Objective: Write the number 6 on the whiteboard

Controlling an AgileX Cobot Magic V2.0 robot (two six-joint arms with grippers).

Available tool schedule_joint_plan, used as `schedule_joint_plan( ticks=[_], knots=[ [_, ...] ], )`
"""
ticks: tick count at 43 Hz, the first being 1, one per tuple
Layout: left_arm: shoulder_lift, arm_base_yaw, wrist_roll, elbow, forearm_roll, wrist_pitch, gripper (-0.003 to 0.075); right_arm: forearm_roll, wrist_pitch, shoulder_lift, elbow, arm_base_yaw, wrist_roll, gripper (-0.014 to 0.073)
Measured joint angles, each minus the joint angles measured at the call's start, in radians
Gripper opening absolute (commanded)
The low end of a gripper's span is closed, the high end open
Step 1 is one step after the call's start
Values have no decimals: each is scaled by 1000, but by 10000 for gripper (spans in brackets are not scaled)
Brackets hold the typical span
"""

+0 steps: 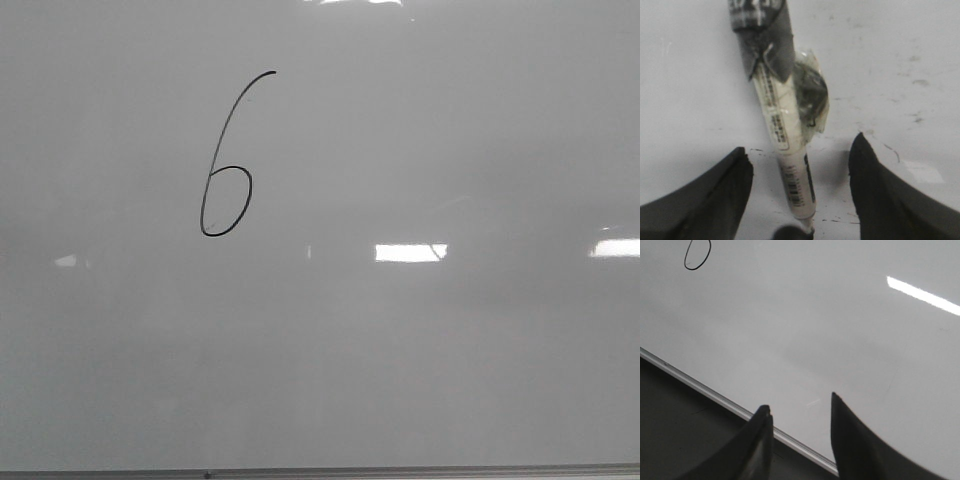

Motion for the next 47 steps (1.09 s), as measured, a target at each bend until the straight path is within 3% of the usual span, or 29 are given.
schedule_joint_plan(
  ticks=[17,21,26,28,39,47],
  knots=[
    [-428,0,4,4,0,214,410,18,-30,0,0,0,4,291],
    [-542,0,6,4,0,287,370,41,-46,0,0,0,33,178],
    [-684,0,6,5,2,424,271,45,-79,0,0,0,92,-28],
    [-732,0,6,5,2,482,221,47,-92,0,0,0,116,-73],
    [-1017,0,6,15,5,667,-15,51,-136,-31,0,0,142,-60],
    [-1202,0,6,52,6,720,-20,53,-171,-83,0,0,142,-60]
  ],
)
